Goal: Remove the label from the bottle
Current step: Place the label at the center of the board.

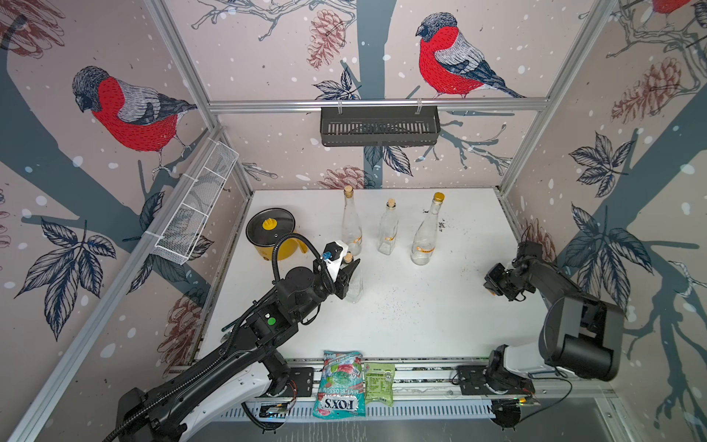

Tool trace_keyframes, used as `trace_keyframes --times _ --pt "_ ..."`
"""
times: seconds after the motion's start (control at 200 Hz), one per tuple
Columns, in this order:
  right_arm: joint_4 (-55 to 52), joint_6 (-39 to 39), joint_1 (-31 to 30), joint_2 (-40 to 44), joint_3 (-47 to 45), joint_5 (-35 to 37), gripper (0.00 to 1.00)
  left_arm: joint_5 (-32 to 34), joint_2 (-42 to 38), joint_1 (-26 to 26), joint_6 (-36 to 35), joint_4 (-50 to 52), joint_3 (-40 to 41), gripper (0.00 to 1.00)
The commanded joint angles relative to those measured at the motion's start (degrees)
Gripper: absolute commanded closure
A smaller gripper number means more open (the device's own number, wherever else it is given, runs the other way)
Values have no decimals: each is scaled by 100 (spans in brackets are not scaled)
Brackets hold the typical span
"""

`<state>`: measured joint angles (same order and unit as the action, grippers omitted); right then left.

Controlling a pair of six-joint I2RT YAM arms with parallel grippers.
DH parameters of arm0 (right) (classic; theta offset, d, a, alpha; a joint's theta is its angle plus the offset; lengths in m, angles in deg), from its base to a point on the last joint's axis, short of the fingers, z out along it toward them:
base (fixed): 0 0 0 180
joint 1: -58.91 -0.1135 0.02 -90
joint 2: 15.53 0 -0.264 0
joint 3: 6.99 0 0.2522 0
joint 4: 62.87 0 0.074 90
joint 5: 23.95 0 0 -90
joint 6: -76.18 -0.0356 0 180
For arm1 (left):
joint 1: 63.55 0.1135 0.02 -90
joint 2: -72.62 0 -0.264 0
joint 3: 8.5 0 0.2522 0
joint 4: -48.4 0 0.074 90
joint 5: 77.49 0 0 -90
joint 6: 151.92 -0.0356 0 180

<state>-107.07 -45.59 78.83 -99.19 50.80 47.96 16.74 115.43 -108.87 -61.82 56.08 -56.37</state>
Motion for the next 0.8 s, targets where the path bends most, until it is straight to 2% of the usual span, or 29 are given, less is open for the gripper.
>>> trace_keyframes --times 0.0,0.355,0.655,0.79 --pt "246 -93 -17 -222 59 112 85 -76 36 68 -21 -577 -43 100" --pt "576 -84 -37 -559 62 447 83 -319 197 294 37 -629 -64 100" --pt "791 -103 -111 -523 -101 600 42 -418 265 388 60 -648 -76 100" --pt "876 -29 -269 -303 -79 772 29 -449 289 393 52 -614 -112 100"
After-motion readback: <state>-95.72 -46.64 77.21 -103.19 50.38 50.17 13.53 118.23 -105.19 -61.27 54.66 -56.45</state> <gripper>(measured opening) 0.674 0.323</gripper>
